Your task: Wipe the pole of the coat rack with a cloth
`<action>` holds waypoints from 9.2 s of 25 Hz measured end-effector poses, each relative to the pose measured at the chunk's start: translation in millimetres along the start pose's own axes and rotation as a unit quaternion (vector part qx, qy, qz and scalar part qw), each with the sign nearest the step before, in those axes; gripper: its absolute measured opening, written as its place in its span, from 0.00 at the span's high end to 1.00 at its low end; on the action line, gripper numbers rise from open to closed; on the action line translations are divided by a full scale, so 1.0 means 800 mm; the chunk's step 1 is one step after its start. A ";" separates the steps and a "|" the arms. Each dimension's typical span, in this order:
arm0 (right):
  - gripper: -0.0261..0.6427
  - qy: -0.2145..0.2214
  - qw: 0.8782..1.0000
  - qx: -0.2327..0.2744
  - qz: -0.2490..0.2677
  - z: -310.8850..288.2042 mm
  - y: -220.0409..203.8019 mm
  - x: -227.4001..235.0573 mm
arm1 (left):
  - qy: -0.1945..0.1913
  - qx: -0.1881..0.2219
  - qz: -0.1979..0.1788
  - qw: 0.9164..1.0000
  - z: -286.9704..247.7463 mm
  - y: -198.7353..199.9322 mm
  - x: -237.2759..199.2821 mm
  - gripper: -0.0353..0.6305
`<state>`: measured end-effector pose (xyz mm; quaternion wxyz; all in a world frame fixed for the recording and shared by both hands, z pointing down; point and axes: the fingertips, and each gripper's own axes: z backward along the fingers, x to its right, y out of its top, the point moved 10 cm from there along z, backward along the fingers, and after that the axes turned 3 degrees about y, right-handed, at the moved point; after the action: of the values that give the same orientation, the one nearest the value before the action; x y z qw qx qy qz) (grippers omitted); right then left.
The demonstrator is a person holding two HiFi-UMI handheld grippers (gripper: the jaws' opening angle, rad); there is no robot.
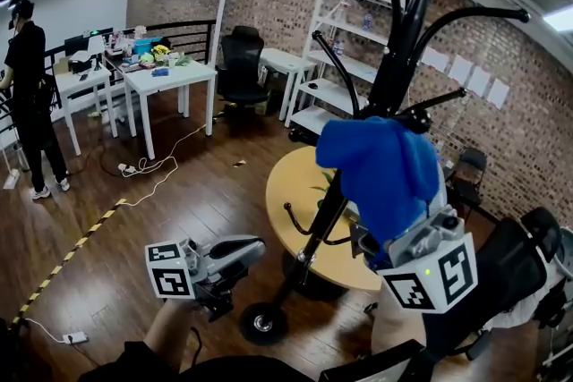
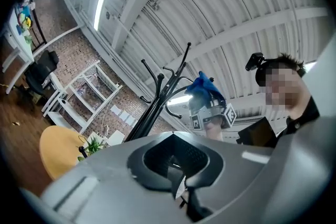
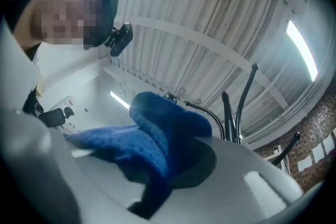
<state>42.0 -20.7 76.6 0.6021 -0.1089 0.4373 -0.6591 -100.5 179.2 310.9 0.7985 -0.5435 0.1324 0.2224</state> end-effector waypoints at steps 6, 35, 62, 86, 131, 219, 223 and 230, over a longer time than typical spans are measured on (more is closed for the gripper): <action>0.92 -0.061 0.993 -0.102 -0.023 -0.001 -0.084 0.048 | 0.011 0.005 0.005 1.000 0.008 0.000 -0.003 0.94; 0.92 0.007 0.817 -0.423 -0.393 0.217 -0.336 -0.077 | 0.016 -0.020 0.053 0.998 -0.008 -0.038 -0.010 0.94; 0.92 -0.066 0.984 -0.116 -0.121 0.028 -0.124 0.061 | 0.023 -0.001 0.026 0.999 0.005 -0.019 -0.013 0.94; 0.92 -0.059 0.985 -0.133 -0.096 0.019 -0.121 0.065 | 0.012 0.000 0.017 1.000 -0.001 -0.010 -0.016 0.94; 0.92 -0.055 0.971 -0.140 -0.188 0.092 -0.213 0.032 | 0.041 0.002 0.022 0.999 0.009 -0.024 -0.014 0.94; 0.92 -0.047 0.999 0.009 -0.022 0.025 0.007 0.010 | 0.009 0.015 0.006 1.000 0.005 -0.005 -0.007 0.94; 0.92 -0.132 0.982 -0.053 -0.127 0.042 -0.081 0.047 | 0.010 0.009 0.014 1.000 0.009 -0.010 -0.009 0.94; 0.92 -0.146 0.956 -0.122 -0.222 0.095 -0.191 0.035 | 0.019 0.001 0.028 0.999 0.015 -0.021 -0.011 0.94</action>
<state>-21.3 -95.8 219.1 0.4801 -0.3712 0.3866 -0.6944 -100.1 183.4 333.5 0.7898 -0.5429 0.1628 0.2345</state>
